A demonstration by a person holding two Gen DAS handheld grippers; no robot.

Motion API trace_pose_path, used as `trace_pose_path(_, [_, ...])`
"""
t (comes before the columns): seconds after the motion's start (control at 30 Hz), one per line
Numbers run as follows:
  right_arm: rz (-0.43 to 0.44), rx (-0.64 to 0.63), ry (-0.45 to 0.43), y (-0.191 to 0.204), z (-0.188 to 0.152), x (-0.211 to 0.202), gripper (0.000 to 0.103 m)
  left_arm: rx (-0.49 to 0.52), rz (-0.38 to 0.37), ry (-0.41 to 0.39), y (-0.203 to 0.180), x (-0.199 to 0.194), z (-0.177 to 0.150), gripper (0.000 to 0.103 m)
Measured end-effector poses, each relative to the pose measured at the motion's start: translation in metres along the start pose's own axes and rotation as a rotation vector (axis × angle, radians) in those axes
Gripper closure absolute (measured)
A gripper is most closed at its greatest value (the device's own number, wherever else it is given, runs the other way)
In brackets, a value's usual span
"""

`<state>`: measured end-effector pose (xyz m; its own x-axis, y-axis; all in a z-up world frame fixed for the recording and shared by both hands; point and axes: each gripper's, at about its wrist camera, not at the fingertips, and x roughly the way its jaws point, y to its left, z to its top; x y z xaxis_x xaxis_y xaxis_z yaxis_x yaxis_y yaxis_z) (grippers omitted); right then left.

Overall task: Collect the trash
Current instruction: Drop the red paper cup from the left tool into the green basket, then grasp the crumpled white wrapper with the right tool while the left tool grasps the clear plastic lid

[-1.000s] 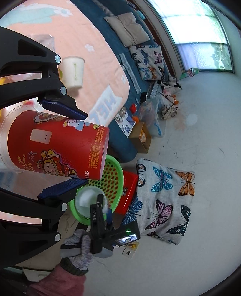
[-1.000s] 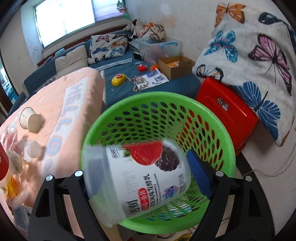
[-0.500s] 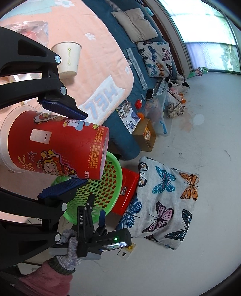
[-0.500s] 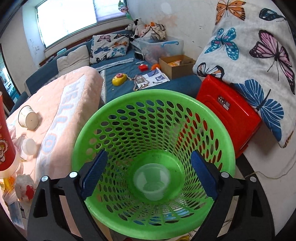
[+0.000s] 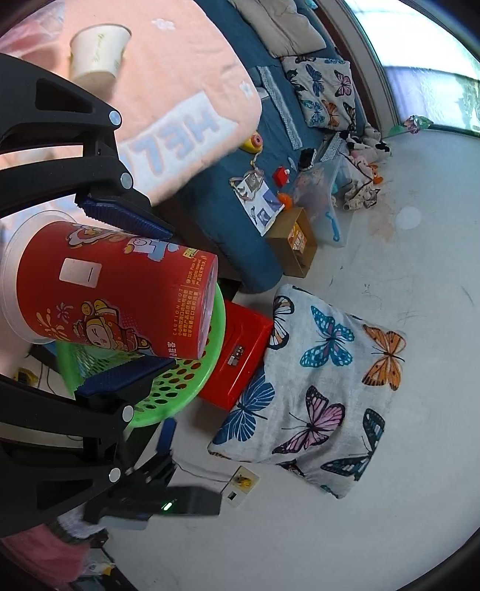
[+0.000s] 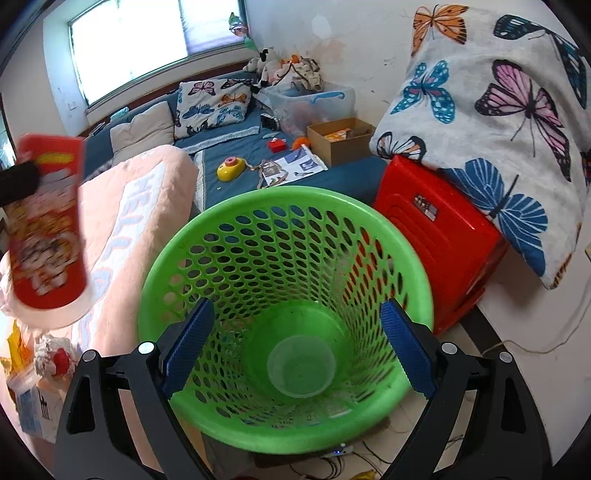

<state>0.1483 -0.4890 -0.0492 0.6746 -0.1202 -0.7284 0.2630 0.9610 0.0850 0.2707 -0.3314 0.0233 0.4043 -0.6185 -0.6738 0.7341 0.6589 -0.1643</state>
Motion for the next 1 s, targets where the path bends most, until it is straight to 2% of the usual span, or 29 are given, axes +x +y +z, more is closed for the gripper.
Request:
trace_pose_path(0.33, [-0.017, -0.013, -0.027, -0.008, -0.012, -0.017, 0.012, -0.043, -0.026, 0.062, -0.021, 0.05, 0.011, 0.04])
trace_pose_path(0.4, [-0.015, -0.011, -0.026, -0.009, -0.015, -0.019, 0.012, -0.039, -0.027, 0.074, -0.023, 0.052, 0.008, 0.028])
trace_pose_path(0.5, [-0.009, -0.001, -0.026, -0.01, -0.02, -0.021, 0.012, -0.028, -0.025, 0.078, -0.025, 0.048, 0.002, 0.027])
trace_pose_path(0.6, [0.008, -0.004, -0.029, -0.004, -0.024, -0.027, 0.012, -0.013, -0.002, 0.065, -0.022, 0.033, -0.003, 0.027])
trace_pose_path(0.73, [0.054, -0.023, -0.04, 0.013, -0.029, -0.038, 0.012, -0.027, 0.024, 0.015, -0.01, -0.006, -0.012, 0.027])
trace_pose_path(1.0, [0.215, -0.084, -0.049, 0.072, -0.033, -0.062, 0.012, -0.036, 0.112, -0.072, 0.019, -0.095, -0.043, 0.027])
